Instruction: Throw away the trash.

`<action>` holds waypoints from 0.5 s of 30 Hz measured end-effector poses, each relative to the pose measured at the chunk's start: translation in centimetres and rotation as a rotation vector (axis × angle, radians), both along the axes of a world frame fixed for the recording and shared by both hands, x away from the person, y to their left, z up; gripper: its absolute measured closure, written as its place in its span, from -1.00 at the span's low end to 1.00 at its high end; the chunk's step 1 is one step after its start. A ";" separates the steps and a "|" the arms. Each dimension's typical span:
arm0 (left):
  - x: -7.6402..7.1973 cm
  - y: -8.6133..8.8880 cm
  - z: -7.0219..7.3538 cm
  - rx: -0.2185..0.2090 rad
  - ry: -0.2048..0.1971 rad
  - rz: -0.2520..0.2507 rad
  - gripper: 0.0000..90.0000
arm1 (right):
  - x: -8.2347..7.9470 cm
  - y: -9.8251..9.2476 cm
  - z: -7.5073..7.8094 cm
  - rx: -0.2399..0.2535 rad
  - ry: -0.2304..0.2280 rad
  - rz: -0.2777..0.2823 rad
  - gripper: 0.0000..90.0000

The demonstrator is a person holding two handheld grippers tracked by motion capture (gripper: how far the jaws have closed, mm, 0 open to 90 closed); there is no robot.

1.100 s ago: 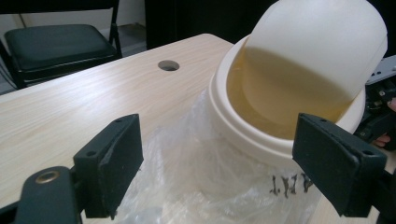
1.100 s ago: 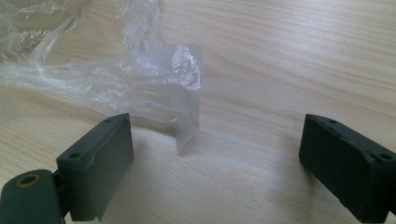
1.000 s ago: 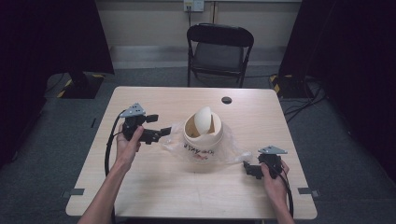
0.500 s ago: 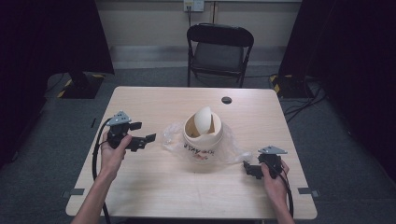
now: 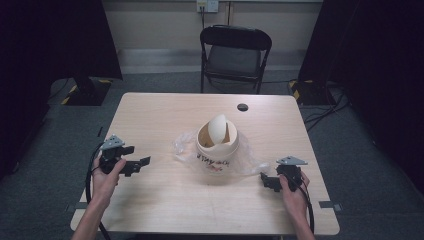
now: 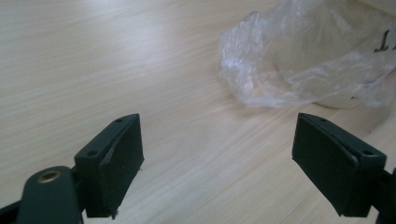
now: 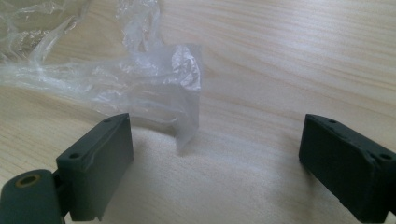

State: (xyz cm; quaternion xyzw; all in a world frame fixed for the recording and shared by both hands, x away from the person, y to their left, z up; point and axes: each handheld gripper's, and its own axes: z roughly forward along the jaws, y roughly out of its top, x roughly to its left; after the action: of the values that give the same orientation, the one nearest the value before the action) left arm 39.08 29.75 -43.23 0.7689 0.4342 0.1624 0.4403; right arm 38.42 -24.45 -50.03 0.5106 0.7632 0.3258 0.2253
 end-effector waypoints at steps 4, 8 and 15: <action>-1.0 1.2 -2.3 0.019 0.047 0.037 -0.64 | 0.0 0.0 0.0 0.000 0.000 0.000 -0.80; -1.5 1.9 -3.7 0.029 0.071 0.061 -0.64 | 0.0 0.0 0.0 0.000 0.000 -0.001 -0.80; -1.8 2.2 -5.1 0.073 0.112 0.095 -0.64 | 0.0 0.0 0.0 0.000 -0.001 0.000 -0.80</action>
State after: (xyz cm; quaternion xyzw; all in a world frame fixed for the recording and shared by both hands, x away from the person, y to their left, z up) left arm 37.27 31.91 -48.32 0.7709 0.4880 0.1554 0.3788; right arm 38.42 -24.45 -50.03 0.5102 0.7632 0.3260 0.2257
